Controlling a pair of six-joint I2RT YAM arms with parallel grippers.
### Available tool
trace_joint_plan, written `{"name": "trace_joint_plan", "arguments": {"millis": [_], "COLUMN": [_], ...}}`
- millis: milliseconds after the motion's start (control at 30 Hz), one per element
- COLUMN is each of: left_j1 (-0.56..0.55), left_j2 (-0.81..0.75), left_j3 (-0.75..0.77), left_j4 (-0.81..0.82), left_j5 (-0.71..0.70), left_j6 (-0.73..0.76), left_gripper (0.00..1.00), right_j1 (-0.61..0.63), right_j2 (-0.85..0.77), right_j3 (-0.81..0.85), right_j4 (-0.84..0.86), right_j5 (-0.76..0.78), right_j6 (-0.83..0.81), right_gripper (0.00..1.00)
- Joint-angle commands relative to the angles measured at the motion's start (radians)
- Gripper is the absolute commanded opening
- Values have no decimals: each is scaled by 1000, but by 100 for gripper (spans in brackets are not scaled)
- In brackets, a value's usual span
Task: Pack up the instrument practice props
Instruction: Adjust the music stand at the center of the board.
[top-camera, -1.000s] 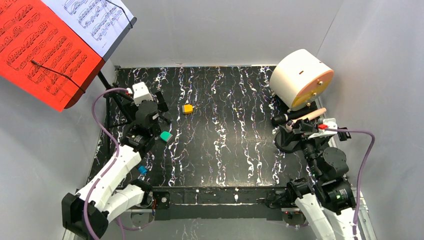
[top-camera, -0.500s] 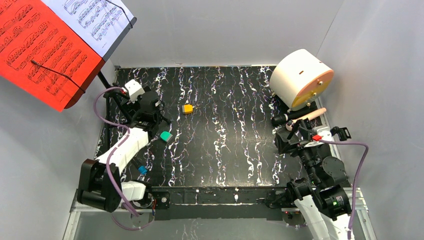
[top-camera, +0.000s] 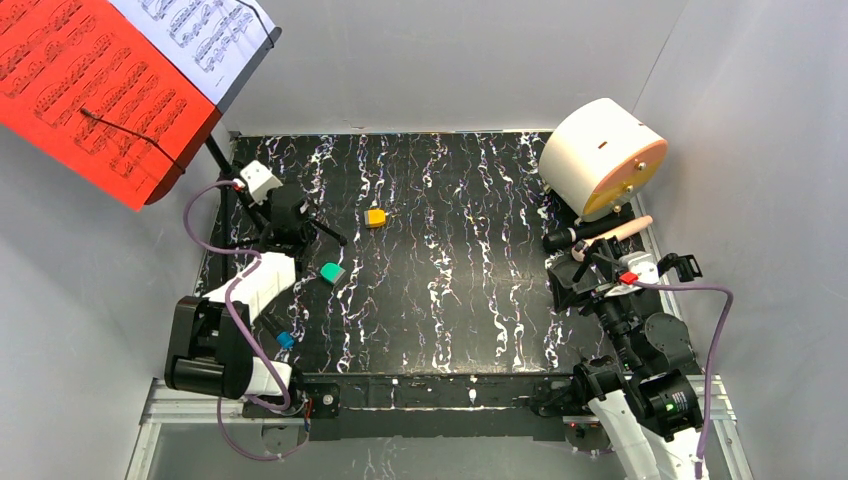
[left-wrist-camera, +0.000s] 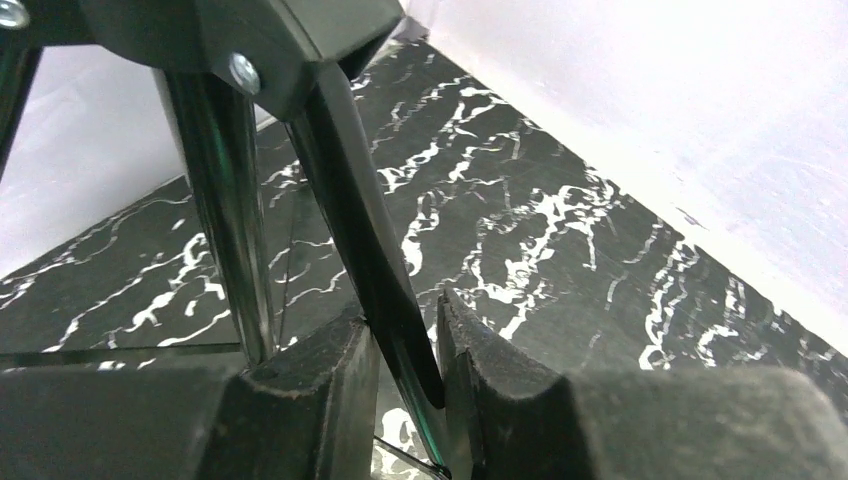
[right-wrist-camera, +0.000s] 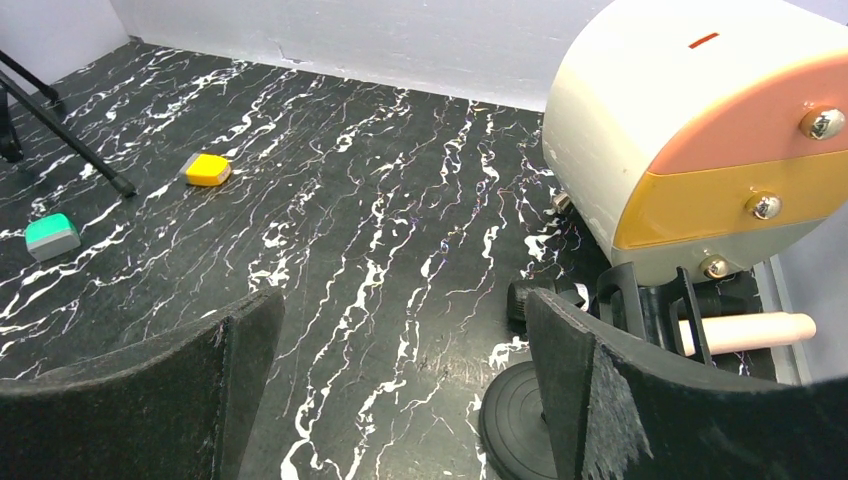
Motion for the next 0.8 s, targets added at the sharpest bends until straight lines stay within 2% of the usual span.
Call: {"name": "trace_joint_plan", "arguments": {"millis": [0,67,100,300,533,767], "left_j1": [-9,-8,-9,-9,-12,-70], "left_j2": [-17,-16,-15,-7,84,184], "left_j3": [-39,-53,-63,-105,-72,-14], "left_j4": [85,100,117,204,269,305], "left_j5": [224,307,354,629,977,1169], "left_j6": [38,36,35,25,-20,-5], "left_gripper": [8,1,0,0,0,0], "right_j1": [-2,-1,-2,-1,-1,-2], "right_j2": [-14,-14,-14,-14,-14,-14], "right_j3": [13,14,13,14,13,13], "right_j4": [25,25,25,23,24,23], "right_j5": [-14,-14,-35,-45,-52,-56], "right_j6": [-20,-20,-20,-20,-20,-20], "right_gripper": [99,99,99,99,99,99]}}
